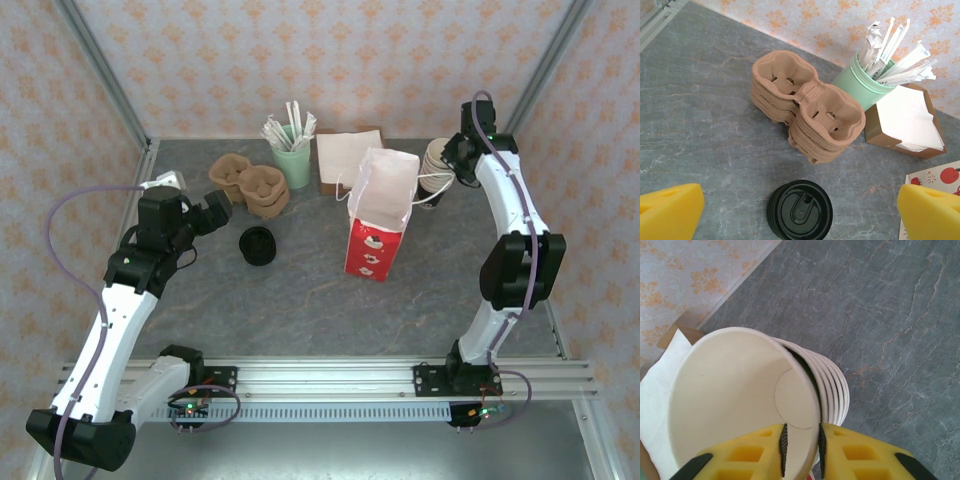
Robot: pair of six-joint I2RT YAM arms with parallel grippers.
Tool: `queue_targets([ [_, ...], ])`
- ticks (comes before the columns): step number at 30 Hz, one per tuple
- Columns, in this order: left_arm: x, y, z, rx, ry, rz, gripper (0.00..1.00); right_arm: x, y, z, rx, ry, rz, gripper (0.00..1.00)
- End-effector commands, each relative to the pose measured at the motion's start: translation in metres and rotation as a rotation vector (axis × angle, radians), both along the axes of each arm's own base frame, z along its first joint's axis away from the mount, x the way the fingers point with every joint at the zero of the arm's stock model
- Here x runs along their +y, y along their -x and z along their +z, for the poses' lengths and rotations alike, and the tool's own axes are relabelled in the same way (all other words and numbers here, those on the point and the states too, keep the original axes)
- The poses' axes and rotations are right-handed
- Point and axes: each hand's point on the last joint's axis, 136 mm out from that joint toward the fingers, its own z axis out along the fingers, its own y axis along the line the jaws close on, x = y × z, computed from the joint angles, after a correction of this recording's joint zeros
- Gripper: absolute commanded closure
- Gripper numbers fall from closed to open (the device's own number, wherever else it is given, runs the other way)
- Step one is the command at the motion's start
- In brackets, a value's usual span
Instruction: Pack the takeout coffee
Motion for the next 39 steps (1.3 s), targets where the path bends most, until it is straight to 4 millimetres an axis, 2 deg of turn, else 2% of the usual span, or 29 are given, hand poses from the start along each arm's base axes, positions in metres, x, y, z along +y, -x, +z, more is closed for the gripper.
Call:
queue_targets([
  [1, -0.001, 0.004, 0.008, -0.007, -0.009, -0.008, 0.00, -0.001, -0.003, -0.006, 0.002, -0.012, -0.011, 0.79],
  [7, -0.001, 0.003, 0.006, 0.003, -0.012, -0.009, 0.00, -0.001, -0.002, 0.005, -0.021, -0.013, -0.006, 0.84],
  [16, -0.002, 0.002, 0.001, 0.016, -0.002, -0.011, 0.00, -0.001, 0.003, 0.035, -0.068, -0.005, -0.001, 0.87],
  [24, -0.002, 0.004, 0.002, 0.016, 0.000, -0.010, 0.00, -0.001, 0.010, 0.066, -0.125, -0.004, -0.001, 0.93],
  [30, -0.002, 0.006, 0.006, 0.013, 0.004, -0.013, 0.00, -0.005, 0.021, 0.093, -0.180, 0.013, -0.016, 0.97],
  [35, -0.003, 0.009, 0.015, -0.005, 0.012, -0.019, 0.00, -0.004, 0.030, 0.105, -0.205, 0.003, -0.022, 1.00],
  [39, -0.005, 0.011, 0.020, -0.015, 0.018, -0.027, 0.00, -0.009, 0.045, 0.130, -0.264, 0.021, -0.042, 1.00],
])
